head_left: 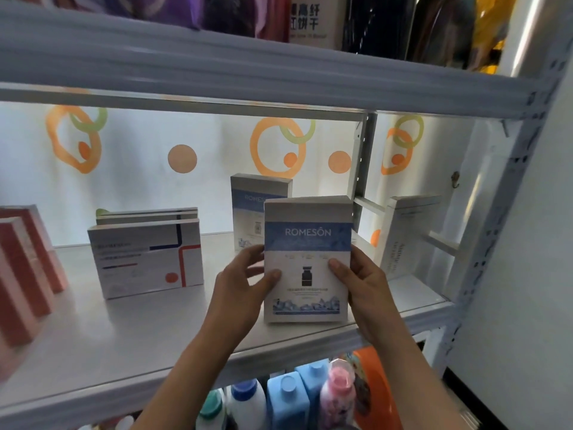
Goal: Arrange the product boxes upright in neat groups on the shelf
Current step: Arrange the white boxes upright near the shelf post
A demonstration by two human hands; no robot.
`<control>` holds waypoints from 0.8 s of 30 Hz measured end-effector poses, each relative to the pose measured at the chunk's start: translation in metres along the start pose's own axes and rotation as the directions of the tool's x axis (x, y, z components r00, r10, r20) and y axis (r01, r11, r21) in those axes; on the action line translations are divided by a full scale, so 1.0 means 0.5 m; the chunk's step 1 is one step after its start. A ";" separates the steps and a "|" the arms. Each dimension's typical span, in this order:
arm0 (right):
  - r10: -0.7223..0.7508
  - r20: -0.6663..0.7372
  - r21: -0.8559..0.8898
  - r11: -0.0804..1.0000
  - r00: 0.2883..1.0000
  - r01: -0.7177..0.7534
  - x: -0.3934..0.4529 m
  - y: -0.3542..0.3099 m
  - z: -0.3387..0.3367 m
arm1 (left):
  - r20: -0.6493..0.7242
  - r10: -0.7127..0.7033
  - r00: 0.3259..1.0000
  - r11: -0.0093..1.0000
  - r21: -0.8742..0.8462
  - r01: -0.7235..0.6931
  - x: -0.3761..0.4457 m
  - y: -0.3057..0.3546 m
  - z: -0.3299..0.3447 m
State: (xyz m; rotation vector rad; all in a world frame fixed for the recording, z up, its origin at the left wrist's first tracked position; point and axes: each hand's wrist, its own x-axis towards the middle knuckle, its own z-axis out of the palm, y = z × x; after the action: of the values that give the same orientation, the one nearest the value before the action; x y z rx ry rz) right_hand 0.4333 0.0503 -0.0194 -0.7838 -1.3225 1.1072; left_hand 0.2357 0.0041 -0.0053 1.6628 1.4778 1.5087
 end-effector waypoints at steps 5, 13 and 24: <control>0.037 -0.027 0.042 0.998 0.999 -0.036 -0.002 0.013 0.010 | 0.025 -0.149 0.988 0.987 -0.064 0.150 -0.004 -0.026 -0.006; 0.064 -0.013 0.005 0.998 0.998 -0.064 -0.007 0.011 0.012 | 0.049 -0.106 0.993 0.994 -0.021 0.107 -0.011 -0.036 -0.009; 0.086 -0.054 -0.188 0.978 0.995 -0.095 -0.061 0.007 0.025 | 0.097 0.047 0.994 0.976 -0.214 -0.025 -0.063 0.023 0.005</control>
State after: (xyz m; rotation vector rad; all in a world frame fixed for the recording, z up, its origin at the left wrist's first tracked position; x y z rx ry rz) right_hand 0.4233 0.0213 -0.0313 -1.0132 -1.3794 1.0382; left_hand 0.2480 -0.0272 -0.0092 1.6203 1.1943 1.5194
